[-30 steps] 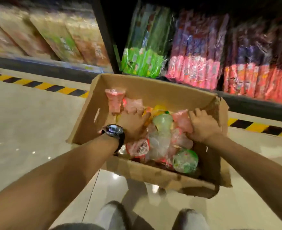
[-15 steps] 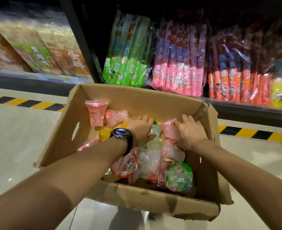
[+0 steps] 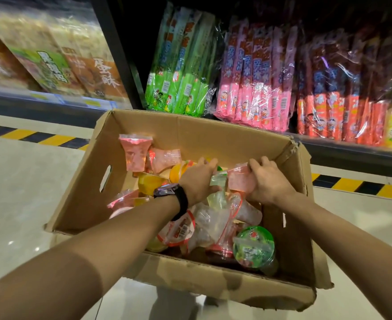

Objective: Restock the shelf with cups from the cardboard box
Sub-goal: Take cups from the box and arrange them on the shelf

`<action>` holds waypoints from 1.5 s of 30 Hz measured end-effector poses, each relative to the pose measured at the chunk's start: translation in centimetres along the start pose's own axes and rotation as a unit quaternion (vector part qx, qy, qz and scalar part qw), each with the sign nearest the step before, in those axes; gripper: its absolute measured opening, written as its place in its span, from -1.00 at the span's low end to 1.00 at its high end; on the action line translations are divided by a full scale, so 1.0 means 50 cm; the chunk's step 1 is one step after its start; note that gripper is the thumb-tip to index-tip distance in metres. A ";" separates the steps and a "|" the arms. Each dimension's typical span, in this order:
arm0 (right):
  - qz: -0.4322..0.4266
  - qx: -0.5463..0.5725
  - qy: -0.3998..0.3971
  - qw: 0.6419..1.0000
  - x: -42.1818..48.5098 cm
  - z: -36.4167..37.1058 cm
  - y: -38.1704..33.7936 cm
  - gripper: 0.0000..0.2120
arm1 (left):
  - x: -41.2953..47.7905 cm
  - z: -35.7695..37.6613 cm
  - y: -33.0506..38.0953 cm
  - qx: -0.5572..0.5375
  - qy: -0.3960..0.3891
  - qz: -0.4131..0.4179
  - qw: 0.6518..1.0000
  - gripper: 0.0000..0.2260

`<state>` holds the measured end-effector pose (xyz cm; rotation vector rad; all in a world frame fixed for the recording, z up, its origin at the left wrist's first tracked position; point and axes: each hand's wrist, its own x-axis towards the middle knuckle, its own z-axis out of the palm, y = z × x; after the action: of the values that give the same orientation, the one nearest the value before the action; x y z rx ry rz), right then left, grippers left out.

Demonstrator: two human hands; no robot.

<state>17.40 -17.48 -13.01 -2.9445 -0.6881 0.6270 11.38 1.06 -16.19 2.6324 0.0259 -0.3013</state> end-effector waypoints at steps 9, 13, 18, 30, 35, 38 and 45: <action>0.009 -0.026 -0.003 1.000 0.000 0.002 0.005 -0.28 | -0.007 -0.002 -0.027 -0.022 -0.003 -0.054 0.998 -0.33; -0.009 0.092 0.048 0.995 -0.008 0.002 0.001 -0.28 | -0.002 -0.003 -0.022 -0.017 -0.028 -0.050 0.998 -0.49; -0.003 0.158 0.121 0.980 -0.009 0.007 0.014 -0.26 | -0.004 0.000 -0.020 -0.098 -0.042 -0.069 0.992 -0.53; -0.023 0.312 0.211 0.926 0.007 0.026 -0.001 -0.29 | -0.007 -0.022 0.001 -0.116 0.038 -0.069 0.990 -0.13; -0.046 0.338 0.214 0.915 0.013 0.073 -0.031 -0.26 | 0.001 -0.031 -0.020 -0.133 0.064 -0.104 0.984 -0.09; 0.024 0.384 0.232 0.894 0.015 0.093 -0.047 -0.27 | -0.005 -0.022 -0.029 -0.188 0.080 -0.114 0.972 -0.10; 0.064 0.511 0.247 0.821 0.038 0.074 -0.056 -0.51 | -0.001 -0.025 -0.037 -0.240 0.133 -0.114 0.955 -0.14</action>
<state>16.33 -14.28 -16.74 -1.9719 -0.0287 0.1109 11.44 3.29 -15.98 2.1635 0.4395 -0.0071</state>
